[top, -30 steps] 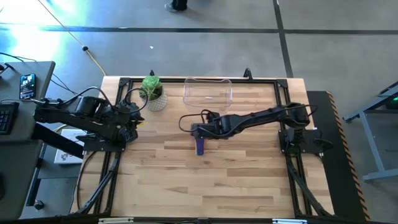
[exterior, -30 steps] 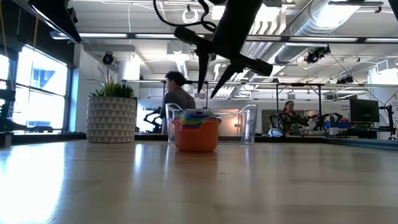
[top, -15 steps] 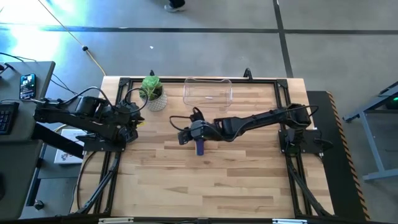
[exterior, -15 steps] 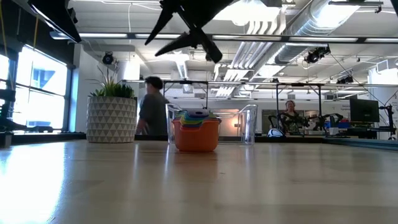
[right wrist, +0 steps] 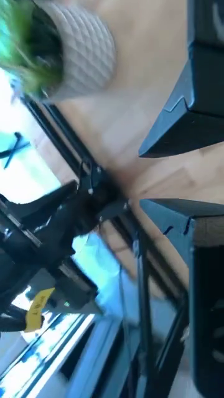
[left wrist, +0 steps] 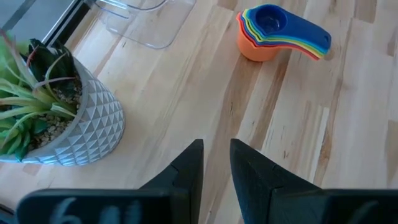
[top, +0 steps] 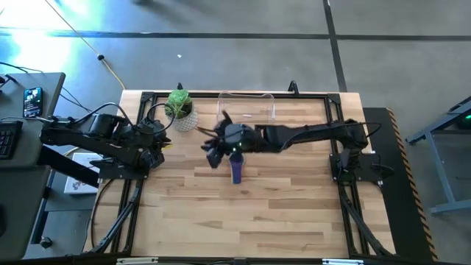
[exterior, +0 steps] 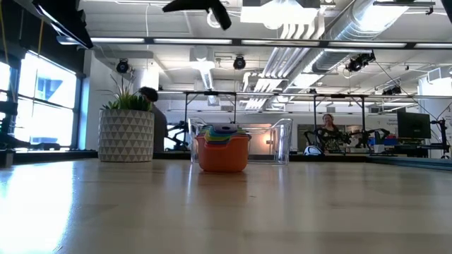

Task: Nest measuring cups in basket
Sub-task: Put the stacked measuring cups into the transparent bin

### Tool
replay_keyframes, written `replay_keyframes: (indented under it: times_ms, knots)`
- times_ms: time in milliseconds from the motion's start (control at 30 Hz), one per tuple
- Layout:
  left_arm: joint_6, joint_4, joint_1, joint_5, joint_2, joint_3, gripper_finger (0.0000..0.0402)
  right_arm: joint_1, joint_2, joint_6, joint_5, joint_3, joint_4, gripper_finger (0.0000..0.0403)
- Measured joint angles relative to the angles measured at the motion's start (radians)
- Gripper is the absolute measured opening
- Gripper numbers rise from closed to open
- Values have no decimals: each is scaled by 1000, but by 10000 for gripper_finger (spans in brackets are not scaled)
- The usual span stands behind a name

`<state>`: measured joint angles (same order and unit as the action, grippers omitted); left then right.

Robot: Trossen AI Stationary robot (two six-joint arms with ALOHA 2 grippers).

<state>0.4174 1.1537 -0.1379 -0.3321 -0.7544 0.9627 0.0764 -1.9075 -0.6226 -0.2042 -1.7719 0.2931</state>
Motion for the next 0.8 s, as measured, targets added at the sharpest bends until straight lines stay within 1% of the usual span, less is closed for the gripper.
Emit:
replay_keyframes:
  times_ms: [133,233,333,433,600,800]
  knots:
    - [2,0,0,-3,0,0,70,-24,-4,121,8,-128,191,108]
    - [19,-1,0,-6,0,0,70,-37,-4,158,36,-163,251,108]
    - [52,0,0,-20,0,0,70,-40,-7,152,82,-159,258,108]
    - [86,0,0,-22,0,0,70,-36,-36,101,102,-150,273,108]
    - [124,-1,0,-23,0,0,70,-16,-111,-37,124,-144,294,108]
    - [132,-1,0,-23,0,0,70,8,-188,-197,157,-144,319,108]
